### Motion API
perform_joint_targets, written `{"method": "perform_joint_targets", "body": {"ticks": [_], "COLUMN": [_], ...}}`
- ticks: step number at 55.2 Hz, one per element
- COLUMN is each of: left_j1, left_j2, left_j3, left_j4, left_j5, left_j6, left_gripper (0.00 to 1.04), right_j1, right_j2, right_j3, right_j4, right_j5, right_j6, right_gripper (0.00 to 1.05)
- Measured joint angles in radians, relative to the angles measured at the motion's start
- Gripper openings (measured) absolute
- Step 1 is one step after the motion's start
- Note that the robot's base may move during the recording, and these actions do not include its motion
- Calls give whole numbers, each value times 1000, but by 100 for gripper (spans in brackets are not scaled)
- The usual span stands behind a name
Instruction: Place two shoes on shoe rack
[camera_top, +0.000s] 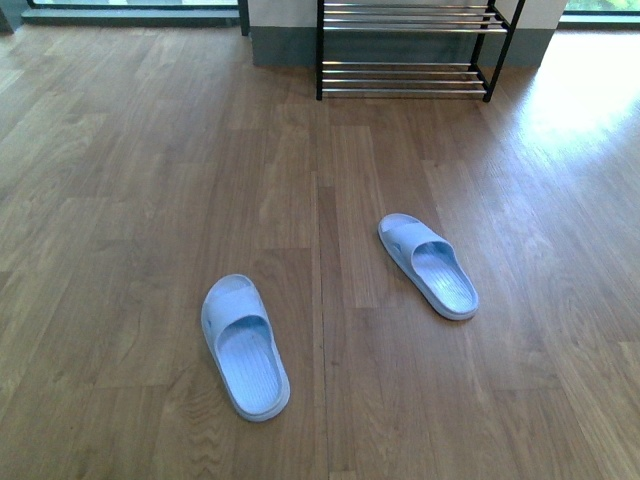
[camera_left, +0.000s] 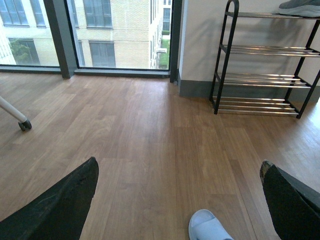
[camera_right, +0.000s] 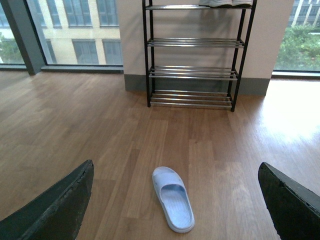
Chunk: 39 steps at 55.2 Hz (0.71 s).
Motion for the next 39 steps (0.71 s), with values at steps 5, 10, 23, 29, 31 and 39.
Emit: {"method": "perform_joint_targets", "body": {"ticks": [5,10,23,29,31,39], "left_j1": [-62,-93,-41,-60,-67,-104], "left_j2": [85,369,1325,1753,1842,2122], "left_j3": [53,145,430,567,608,743], "left_j4": [-119,-119,153,149,144,169], "left_j5": [-159,-199,2,-34,-40,-66], "left_j6": [-90,-302,-494,-362,-323,-182], "left_gripper": [95,95,95,95,95,95], "right_j1": [0,0,0,0,0,0], "right_j2": [2,2,2,2,2,2], "right_j3": [0,0,0,0,0,0], "right_j4": [0,0,0,0,0,0], "right_j5": [0,0,0,0,0,0], "right_j6": [0,0,0,0,0,0], "right_gripper": [95,95,95,95,95,95]}}
